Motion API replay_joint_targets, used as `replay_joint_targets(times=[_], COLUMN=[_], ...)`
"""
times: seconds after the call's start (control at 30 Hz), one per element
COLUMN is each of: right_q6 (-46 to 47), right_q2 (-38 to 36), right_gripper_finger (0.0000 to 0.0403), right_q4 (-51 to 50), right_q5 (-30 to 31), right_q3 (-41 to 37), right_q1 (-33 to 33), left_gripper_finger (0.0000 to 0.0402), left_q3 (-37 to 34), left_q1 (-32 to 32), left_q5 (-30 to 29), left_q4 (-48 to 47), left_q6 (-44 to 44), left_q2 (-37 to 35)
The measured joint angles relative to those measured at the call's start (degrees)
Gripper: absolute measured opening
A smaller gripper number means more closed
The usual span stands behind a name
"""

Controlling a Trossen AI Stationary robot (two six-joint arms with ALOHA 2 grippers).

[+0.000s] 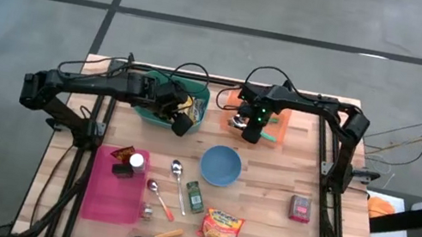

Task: Pick & Place Food Item
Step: Put the light green spoon into the orange bin, then put the silver spoon into the orange bin

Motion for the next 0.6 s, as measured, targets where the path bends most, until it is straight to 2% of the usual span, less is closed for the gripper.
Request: replay_joint_targets(times=[0.3,0.37,0.6], right_q6=[1.7,2.5,7.7], right_q2=[0.0,-0.1,-0.4], right_gripper_finger=[0.0033,0.0053,0.016], right_q4=[0.0,-0.1,-1.3], right_q5=[0.0,0.0,0.2], right_q3=[0.0,0.0,0.0], right_q1=[0.1,0.1,0.1], left_gripper_finger=[0.0278,0.0278,0.0278], left_q3=[0.0,0.0,0.0], left_q1=[0.0,0.0,0.0], left_q5=[0.0,0.0,0.0], left_q4=[0.0,0.0,-0.3], left_q6=[-0.9,-0.9,-0.8], left_q2=[0.0,0.0,0.0])
